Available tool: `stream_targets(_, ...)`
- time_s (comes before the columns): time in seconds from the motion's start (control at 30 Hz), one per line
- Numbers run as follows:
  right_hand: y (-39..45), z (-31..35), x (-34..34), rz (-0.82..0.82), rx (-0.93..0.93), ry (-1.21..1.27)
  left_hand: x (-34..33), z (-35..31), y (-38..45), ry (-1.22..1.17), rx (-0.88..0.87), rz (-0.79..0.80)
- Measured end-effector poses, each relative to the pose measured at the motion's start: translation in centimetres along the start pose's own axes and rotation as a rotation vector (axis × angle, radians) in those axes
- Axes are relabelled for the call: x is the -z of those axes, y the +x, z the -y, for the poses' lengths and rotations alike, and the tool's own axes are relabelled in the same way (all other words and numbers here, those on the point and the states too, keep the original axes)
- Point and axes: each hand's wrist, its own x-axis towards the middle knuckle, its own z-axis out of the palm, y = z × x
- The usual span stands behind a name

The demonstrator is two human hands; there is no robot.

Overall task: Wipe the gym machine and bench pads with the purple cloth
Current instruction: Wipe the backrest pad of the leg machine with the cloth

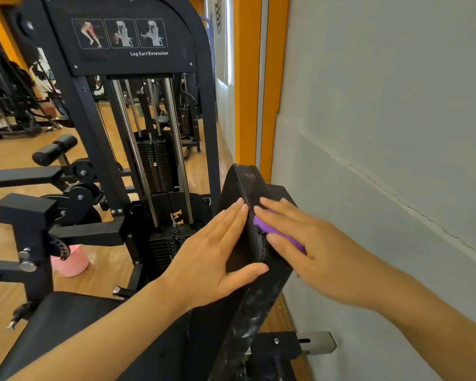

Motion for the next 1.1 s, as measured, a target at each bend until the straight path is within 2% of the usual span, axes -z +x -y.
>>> stream_targets(0.17,2.4,-0.5,0.4,-0.024,0.040,0.026,0.5,-0.6,0.0,-0.033,0.018,0.061)
stream_targets(0.37,9.6,-2.4,1.5,0.018,0.069,-0.023,1.5,-2.8,0.5,0.138,0.071,0.008)
stream_targets(0.53,6.3,-4.6,1.9,0.139,0.274,0.089,1.3,-4.6,1.1,0.162,0.190,0.015)
stream_targets(0.63,4.2,-5.6,2.1,0.196,0.332,0.133,1.2,-5.6,1.1,0.170,0.262,-0.010)
stream_targets(0.77,6.9,-5.7,2.0,0.172,0.359,0.114,0.8,-6.4,1.5,0.233,0.224,-0.042)
stream_targets(0.97,16.6,-5.8,2.0,0.124,0.245,0.008,0.4,-5.4,2.0,0.236,0.125,-0.056)
stream_targets(1.1,14.0,-6.7,2.6,0.109,0.367,0.103,-0.1,-4.8,2.6,0.177,0.075,-0.119)
